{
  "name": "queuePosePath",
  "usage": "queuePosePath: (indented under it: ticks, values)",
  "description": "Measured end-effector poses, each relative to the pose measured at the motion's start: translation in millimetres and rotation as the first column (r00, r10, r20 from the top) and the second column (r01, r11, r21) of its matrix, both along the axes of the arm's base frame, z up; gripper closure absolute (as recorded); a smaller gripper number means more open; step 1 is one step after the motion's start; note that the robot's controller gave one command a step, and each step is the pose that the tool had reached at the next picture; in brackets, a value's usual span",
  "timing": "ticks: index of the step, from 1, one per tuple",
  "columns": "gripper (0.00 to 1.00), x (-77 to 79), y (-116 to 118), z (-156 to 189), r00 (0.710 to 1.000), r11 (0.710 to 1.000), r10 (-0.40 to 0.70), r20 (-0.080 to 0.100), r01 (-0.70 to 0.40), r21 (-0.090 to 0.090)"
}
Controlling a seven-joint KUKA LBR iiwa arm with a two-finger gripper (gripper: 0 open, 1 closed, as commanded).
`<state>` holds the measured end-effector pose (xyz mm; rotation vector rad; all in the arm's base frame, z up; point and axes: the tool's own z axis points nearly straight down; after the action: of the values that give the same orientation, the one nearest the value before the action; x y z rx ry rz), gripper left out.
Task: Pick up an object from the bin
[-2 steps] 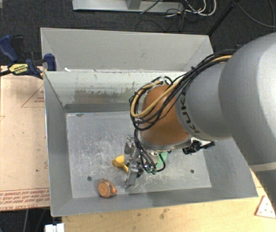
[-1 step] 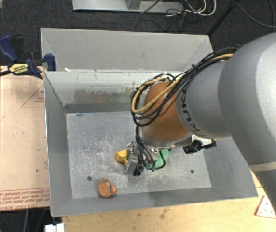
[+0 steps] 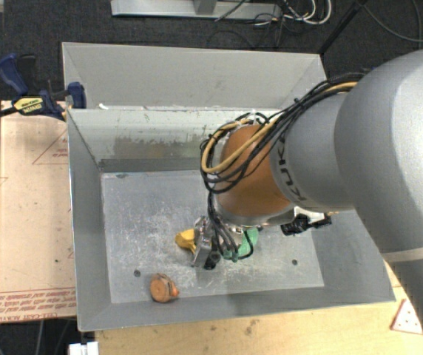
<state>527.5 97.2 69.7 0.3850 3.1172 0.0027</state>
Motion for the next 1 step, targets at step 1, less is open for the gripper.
queuePosePath:
  ticks: [1]
  values:
    - [1.00, -0.6, -0.1, 2.7, 1.000, 1.000, 0.000, -0.003, 0.000, -0.001]
